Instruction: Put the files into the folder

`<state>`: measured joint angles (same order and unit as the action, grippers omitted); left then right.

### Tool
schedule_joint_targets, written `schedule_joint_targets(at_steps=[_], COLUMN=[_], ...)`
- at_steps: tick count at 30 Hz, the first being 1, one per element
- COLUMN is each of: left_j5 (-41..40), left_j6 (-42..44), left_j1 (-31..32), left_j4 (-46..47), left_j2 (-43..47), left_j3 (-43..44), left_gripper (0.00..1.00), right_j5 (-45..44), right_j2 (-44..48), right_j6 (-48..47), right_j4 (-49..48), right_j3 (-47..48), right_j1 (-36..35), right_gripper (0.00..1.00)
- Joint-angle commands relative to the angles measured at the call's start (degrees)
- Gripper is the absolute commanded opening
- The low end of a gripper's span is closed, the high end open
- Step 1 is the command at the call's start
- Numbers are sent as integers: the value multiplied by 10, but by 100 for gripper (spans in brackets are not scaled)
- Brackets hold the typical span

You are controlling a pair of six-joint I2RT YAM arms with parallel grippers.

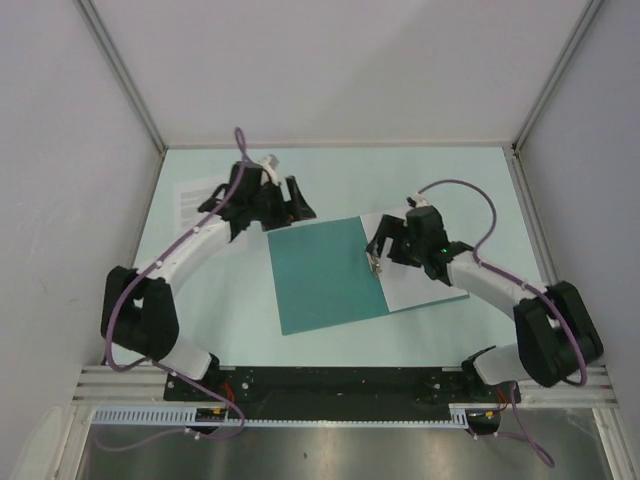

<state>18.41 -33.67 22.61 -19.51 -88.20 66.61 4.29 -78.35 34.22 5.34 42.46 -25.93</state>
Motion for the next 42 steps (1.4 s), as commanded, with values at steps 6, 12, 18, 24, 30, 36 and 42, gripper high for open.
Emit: schedule_joint_targets(at_steps=[6,12,18,24,30,36,42], left_j5=[35,94,78,36,23,7,23], left_j6=[25,-28,-39,-48,-101,-119,-96], left_j1=[-224,-346,-371,-389,-403,-403,-403], left_j4=[-35,20,32,1,-11,-11,10], left_j2=[26,-47,-121,-176,-197,-182,-155], left_j3=[-26,-39,-7,33,1,-31,-54], left_gripper=[85,79,77,75,75,75,74], right_j5=[-8,16,5,-2,-32,-34,-27], right_j2=[-310,-495,-674,-777,-804,-823,-831], right_j6=[65,96,65,51,53,91,98], right_j4=[-152,-143,-83,-57,-31,-7,9], right_j3=[300,545,800,929,951,968,958], right_j1=[-132,-195,-219,-222,-233,-247,-259], right_gripper=[95,91,87,83,82,80,78])
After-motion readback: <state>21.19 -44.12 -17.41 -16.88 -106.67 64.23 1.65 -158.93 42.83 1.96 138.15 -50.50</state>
